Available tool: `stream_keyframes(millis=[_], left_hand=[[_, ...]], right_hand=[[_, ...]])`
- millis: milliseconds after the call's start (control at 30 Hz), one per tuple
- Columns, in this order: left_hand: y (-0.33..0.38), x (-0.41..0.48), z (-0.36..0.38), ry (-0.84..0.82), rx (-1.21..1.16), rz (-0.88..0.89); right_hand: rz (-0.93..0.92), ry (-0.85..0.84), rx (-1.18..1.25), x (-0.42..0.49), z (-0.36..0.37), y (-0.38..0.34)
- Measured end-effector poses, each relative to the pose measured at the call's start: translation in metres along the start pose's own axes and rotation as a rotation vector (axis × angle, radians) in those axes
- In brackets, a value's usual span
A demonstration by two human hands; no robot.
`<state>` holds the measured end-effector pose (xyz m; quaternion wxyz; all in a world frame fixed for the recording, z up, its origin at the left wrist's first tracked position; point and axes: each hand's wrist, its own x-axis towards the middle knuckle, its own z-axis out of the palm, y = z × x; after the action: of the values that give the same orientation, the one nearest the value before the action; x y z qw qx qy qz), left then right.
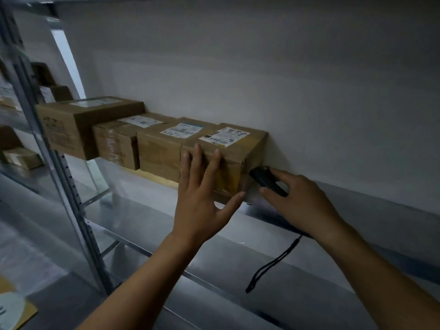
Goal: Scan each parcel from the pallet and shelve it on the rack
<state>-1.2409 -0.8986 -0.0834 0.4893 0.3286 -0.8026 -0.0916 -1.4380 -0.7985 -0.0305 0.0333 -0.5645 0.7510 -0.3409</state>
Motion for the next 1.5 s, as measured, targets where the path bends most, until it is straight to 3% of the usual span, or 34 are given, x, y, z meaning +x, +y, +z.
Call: stream_keyframes(millis=[167, 267, 467, 633, 833, 1000, 1200, 1500], left_hand=[[0.015, -0.017, -0.013, 0.015, -0.182, 0.142], [0.024, -0.041, -0.007, -0.077, -0.315, 0.253], [0.065, -0.122, 0.034, -0.492, -0.567, 0.317], [0.156, -0.229, 0.057, -0.854, -0.803, 0.409], [0.278, -0.37, 0.033, -1.179, -1.015, 0.624], [0.376, -0.492, 0.006, -1.432, -1.125, 0.727], [0.486, -0.622, -0.028, -1.603, -1.11, 0.801], [0.614, -0.686, 0.004, -1.405, -0.924, 1.181]], right_hand=[[0.131, 0.059, -0.018, -0.042, -0.004, -0.006], [0.244, 0.153, -0.079, -0.086, -0.011, -0.004], [0.614, 0.35, -0.212, -0.246, -0.02, 0.03], [1.07, 0.468, -0.192, -0.456, -0.036, 0.038], [1.535, 0.651, -0.148, -0.697, -0.05, -0.004], [1.641, 0.829, -0.141, -0.845, -0.059, -0.036], [1.678, 0.953, -0.101, -0.969, -0.083, -0.043], [1.731, 1.016, -0.03, -1.052, -0.131, 0.008]])
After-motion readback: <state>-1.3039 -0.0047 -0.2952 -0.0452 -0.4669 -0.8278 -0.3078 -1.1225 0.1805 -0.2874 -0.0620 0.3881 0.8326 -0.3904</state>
